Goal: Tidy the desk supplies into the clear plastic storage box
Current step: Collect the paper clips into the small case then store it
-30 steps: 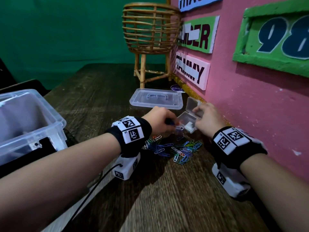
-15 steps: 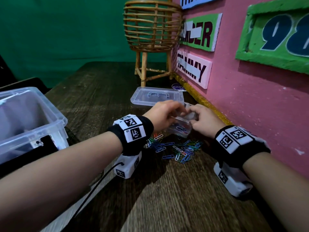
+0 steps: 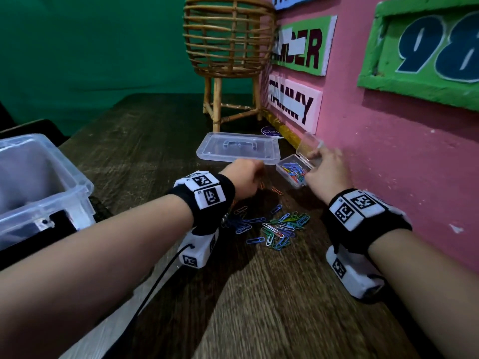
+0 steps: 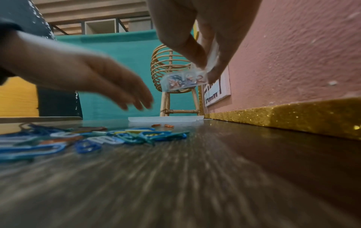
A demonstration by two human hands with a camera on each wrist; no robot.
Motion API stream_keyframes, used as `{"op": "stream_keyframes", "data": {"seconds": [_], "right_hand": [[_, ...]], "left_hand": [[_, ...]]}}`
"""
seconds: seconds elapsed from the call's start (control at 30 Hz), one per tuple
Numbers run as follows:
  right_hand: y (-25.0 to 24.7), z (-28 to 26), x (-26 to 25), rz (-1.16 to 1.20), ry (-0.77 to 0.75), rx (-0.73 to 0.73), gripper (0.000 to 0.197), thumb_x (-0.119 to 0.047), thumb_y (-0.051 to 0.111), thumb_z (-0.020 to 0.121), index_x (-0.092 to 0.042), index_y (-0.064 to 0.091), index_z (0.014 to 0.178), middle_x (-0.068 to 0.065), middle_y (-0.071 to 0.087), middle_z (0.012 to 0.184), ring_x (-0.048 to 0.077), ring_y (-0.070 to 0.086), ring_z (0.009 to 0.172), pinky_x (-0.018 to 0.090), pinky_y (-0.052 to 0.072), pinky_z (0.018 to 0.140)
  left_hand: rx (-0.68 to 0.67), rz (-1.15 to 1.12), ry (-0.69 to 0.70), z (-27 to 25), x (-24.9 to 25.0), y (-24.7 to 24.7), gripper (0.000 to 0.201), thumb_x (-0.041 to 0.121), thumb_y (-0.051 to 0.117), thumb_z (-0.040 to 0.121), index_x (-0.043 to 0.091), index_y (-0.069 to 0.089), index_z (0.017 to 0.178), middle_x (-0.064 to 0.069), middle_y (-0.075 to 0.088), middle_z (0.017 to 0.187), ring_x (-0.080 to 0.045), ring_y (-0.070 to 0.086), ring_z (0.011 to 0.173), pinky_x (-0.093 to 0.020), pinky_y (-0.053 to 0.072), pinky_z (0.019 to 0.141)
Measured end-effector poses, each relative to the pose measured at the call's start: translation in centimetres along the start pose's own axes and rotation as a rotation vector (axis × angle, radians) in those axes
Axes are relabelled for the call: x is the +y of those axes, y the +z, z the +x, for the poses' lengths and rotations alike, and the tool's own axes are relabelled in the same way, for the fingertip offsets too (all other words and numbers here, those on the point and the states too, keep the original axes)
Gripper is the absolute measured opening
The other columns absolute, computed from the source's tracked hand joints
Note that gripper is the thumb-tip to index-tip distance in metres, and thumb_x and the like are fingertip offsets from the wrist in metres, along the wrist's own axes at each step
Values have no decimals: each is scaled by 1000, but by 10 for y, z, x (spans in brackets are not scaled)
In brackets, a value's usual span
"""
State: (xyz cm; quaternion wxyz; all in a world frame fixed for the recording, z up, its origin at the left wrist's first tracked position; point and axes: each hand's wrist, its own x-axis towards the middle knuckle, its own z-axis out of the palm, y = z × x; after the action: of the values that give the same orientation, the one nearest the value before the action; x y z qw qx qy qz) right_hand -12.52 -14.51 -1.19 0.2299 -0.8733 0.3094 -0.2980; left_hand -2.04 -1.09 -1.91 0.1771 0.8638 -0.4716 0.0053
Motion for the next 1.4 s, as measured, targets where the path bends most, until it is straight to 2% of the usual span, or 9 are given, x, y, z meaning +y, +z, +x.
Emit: {"op": "stream_keyframes", "data": {"seconds": [0.17, 0.33, 0.53, 0.8, 1.0, 1.07, 1.13, 1.3, 1.4], "right_hand": [[0, -2, 1, 0, 45, -11, 39, 8, 52, 76, -6, 58, 112, 16, 43, 129, 30, 49, 113, 24, 34, 90], [-1, -2, 1, 12, 72, -16, 39, 8, 54, 77, -7, 56, 113, 15, 42, 129, 28, 47, 115, 25, 35, 92], [0, -2, 1, 17, 69, -13, 38, 7, 55, 77, -7, 56, 113, 14, 41, 130, 26, 45, 117, 25, 34, 95], [-1, -1, 2, 21, 58, -10, 36, 7, 55, 79, -6, 56, 112, 14, 41, 130, 26, 47, 115, 25, 34, 95], [-1, -2, 2, 14, 67, 11, 36, 6, 56, 78, -7, 57, 112, 14, 43, 128, 27, 48, 114, 24, 34, 92], [-1, -2, 2, 17, 60, -2, 36, 7, 55, 77, -7, 57, 111, 15, 44, 127, 27, 48, 114, 23, 34, 90], [-1, -3, 2, 20, 45, -20, 36, 7, 55, 77, -7, 58, 110, 14, 45, 126, 26, 48, 113, 22, 33, 88], [-3, -7, 0, 14, -5, -85, 34, 6, 55, 76, -7, 60, 108, 15, 46, 127, 25, 45, 117, 22, 32, 88], [-5, -11, 0, 7, -14, -100, 33, 6, 55, 77, -7, 61, 107, 15, 46, 129, 26, 45, 117, 21, 31, 91]], "left_hand": [[-461, 223, -53, 8, 3, 8, 47, 29, 41, 97, 29, 33, 144, -5, 42, 147, -26, 42, 133, -30, 33, 109], [-242, 137, 72, -1, 10, 4, 26, 21, 53, 89, 22, 66, 111, -5, 68, 113, -23, 60, 108, -29, 47, 94], [-402, 172, 13, 4, 16, 10, 45, 28, 43, 97, 29, 37, 142, -2, 47, 143, -23, 46, 129, -27, 35, 105], [-244, 74, 214, -8, 33, 9, 30, 16, 56, 84, 18, 65, 112, -4, 67, 113, -22, 60, 107, -28, 47, 94], [-652, 104, 390, -13, 44, 27, 73, 56, 61, 79, 35, 32, 143, 2, 22, 155, -16, 25, 142, -38, 21, 119], [-580, 99, 389, -19, 40, 24, 63, 46, 63, 83, 31, 40, 139, -1, 32, 149, -18, 35, 136, -28, 26, 114], [-485, 89, 390, -28, 30, 17, 47, 32, 62, 87, 24, 51, 132, -5, 47, 134, -19, 48, 122, -17, 33, 96], [-327, 113, 292, -55, 0, 0, 25, 16, 60, 88, 14, 65, 112, -5, 61, 117, -21, 58, 108, -17, 37, 89], [-154, 135, 153, -58, -8, -3, 29, 17, 51, 93, 17, 60, 120, -6, 55, 124, -23, 55, 114, -30, 43, 98]]}}
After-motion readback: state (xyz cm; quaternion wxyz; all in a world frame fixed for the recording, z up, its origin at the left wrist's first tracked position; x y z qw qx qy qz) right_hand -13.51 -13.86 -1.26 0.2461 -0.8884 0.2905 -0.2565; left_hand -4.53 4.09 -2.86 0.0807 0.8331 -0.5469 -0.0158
